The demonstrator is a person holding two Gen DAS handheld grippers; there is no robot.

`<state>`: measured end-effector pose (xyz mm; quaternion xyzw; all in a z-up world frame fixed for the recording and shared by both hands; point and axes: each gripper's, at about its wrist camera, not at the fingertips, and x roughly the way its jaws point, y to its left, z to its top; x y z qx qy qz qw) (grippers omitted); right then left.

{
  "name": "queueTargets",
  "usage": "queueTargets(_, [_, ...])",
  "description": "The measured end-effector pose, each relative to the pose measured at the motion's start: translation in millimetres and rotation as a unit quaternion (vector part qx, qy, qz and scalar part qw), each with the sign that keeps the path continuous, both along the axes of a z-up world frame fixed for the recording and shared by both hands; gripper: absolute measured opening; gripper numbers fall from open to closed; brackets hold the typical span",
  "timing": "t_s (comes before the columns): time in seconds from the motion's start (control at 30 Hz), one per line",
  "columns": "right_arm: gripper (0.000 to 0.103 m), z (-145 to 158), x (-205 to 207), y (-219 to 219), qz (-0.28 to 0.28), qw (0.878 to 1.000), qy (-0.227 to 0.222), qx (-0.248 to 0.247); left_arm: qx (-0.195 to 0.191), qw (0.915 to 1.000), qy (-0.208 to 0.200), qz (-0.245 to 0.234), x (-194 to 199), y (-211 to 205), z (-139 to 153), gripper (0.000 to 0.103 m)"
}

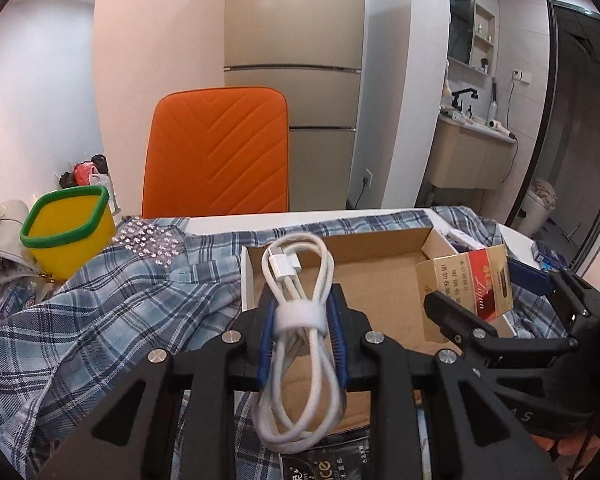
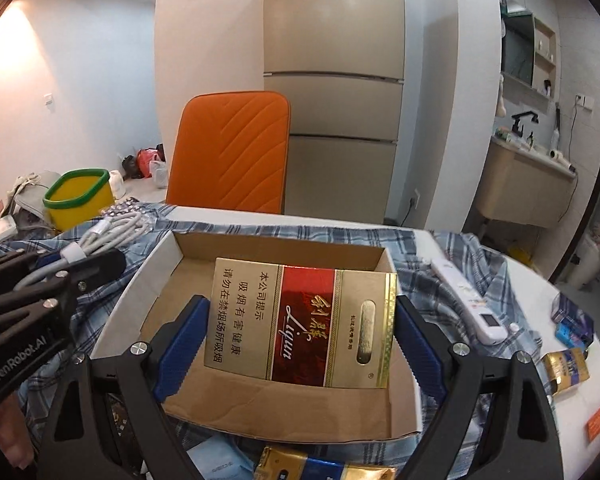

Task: Organize soft objects
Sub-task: 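Lower both held items into the box and open both tools, then withdraw both tools from the box and move toward the beige disc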

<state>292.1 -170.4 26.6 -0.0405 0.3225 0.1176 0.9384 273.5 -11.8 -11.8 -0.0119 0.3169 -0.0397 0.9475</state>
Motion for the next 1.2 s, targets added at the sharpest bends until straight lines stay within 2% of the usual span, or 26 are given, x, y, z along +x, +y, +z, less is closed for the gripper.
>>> queueTargets(0.23, [0.092,-8,3,-5,-0.010,1.000,0.025,0.009,-0.001,1.0000,-0.002,-0.008,-1,-2,1,0.023])
queueTargets(0.47, [0.092,-11,5,-8,-0.025,0.999,0.027,-0.004,-0.003,0.9999,-0.002,-0.010,0,-1,1,0.024])
queueTargets(0.5, [0.092,-12,6,-8,-0.028,0.999,0.029,-0.004,-0.003,1.0000,0.000,-0.009,0,-1,0,0.033])
queueTargets(0.53, [0.092,-13,7,-10,-0.031,0.999,0.032,-0.003,-0.001,1.0000,-0.001,-0.007,0,-1,0,0.061])
queueTargets(0.6, [0.092,-15,9,-13,-0.035,0.999,0.039,0.003,-0.002,0.9998,-0.021,-0.002,-4,-1,1,0.095])
queueTargets(0.67, [0.092,-15,10,-17,-0.038,0.998,0.041,0.009,0.000,0.9991,-0.042,0.004,-8,0,6,0.095])
queueTargets(0.8, [0.092,-12,9,-21,-0.037,0.999,0.034,0.019,-0.020,0.9989,-0.042,0.005,-8,6,7,0.095])
queueTargets(1.2, [0.093,-8,4,-13,-0.019,0.999,0.021,0.015,-0.024,0.9977,-0.062,0.012,-14,9,13,0.095])
